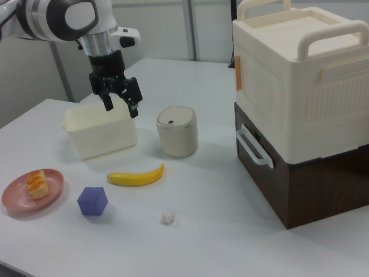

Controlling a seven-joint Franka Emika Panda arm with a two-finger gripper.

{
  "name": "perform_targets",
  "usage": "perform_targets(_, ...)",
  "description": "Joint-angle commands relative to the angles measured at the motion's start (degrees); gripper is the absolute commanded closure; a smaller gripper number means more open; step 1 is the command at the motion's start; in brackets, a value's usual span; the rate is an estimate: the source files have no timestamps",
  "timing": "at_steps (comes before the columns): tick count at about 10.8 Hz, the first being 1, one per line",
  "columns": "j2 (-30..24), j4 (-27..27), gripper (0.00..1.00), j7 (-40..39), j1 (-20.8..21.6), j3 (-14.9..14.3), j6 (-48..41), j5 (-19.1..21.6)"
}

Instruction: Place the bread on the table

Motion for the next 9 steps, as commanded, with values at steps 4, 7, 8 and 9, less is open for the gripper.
perform_targets(4, 0.0, 0.0, 0.0, -3.4, 0.4, 0.0, -0.2, 1.1)
perform_targets(7, -0.3, -1.6, 0.0, -4.1, 0.6, 0.0, -0.2, 0.7)
perform_targets(8, -0.4, -2.3, 0.0, -5.1, 0.7, 0.3, 0.0, 0.8)
perform_targets(9, -0.5, -2.9, 0.0, -5.5, 1.1, 0.4, -0.1, 0.9)
